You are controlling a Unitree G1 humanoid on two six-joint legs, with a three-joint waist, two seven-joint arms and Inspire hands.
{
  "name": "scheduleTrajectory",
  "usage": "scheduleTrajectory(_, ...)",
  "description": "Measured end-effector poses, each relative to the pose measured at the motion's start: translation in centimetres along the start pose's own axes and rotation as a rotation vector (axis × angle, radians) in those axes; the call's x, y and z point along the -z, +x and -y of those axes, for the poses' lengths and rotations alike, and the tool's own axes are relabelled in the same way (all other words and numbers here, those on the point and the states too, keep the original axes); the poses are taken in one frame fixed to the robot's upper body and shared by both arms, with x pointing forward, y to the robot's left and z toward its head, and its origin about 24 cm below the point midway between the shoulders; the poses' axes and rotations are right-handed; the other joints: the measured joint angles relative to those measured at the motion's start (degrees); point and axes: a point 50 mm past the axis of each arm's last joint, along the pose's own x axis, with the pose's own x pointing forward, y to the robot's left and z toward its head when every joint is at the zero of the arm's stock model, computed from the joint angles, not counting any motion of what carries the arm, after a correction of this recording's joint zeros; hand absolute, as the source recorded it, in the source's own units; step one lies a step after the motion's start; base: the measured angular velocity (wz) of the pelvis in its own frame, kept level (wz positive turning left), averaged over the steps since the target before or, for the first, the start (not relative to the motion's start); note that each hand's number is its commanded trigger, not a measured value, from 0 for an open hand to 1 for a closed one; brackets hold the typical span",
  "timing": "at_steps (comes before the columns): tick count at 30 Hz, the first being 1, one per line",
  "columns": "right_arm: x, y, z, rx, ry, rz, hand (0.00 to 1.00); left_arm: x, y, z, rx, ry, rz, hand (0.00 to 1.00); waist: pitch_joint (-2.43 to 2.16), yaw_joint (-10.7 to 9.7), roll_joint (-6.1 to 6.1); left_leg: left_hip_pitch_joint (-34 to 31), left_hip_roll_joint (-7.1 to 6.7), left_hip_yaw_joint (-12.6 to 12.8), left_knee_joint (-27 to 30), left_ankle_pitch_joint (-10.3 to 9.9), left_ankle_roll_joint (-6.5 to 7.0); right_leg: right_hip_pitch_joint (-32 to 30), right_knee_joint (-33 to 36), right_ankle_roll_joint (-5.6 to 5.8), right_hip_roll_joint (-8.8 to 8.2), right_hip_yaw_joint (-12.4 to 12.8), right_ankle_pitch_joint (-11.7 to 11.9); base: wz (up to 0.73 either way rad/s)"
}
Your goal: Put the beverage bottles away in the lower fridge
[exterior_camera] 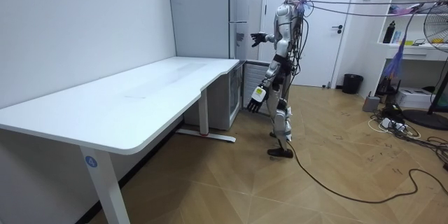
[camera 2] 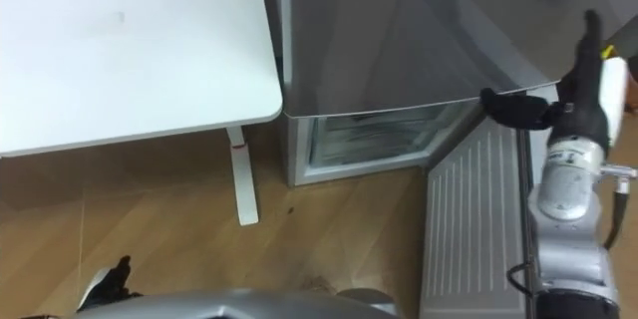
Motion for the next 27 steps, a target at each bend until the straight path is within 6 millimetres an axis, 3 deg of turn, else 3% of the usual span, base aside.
scheduleTrajectory(5,2.1,-0.8,1.4,0.099,0.097,-0.105,0.0,-0.3,0.0,-0.2,-0.018,-0.004,0.018,0.0,0.25,-0.13,0.68,-0.35,0.0,0.14,0.06,0.0,0.0,-0.17,0.14,0.0,0.01,-0.04,0.0,0.0)
scheduleTrajectory(9,5.7,-1.6,2.1,0.162,0.238,-0.3,0.0,-0.3,0.0,-0.2,-0.035,-0.005,0.014,0.0,0.0,-0.82,0.97,-0.27,0.02,0.31,-0.24,0.0,0.0,-0.28,0.24,-0.01,0.0,0.01,0.01,-0.01)
scheduleTrajectory(14,7.4,-2.4,3.2,0.27,0.398,-0.424,0.0,0.2,-0.2,-0.3,-0.037,-0.006,-0.015,0.0,0.09,-1.44,1.65,-0.15,0.03,0.63,-0.75,0.03,0.01,-0.61,0.19,-0.01,0.09,0.26,0.0,-0.03)
scheduleTrajectory(20,9.0,-3.3,3.8,0.354,0.597,-0.534,0.0,0.2,-0.4,-1.2,-0.076,-0.045,0.002,0.0,-0.12,-1.61,1.11,-0.01,0.02,0.66,-0.54,0.04,0.02,-0.44,0.11,0.0,0.08,0.27,0.0,0.0)
scheduleTrajectory(27,12.4,-5.5,3.2,0.356,0.59,-0.713,0.0,1.0,-0.6,-0.9,-0.069,-0.041,-0.034,0.0,-0.04,-2.29,0.71,-0.15,0.06,0.81,-0.42,0.04,0.02,-0.46,0.18,-0.01,0.05,0.16,0.0,0.0)
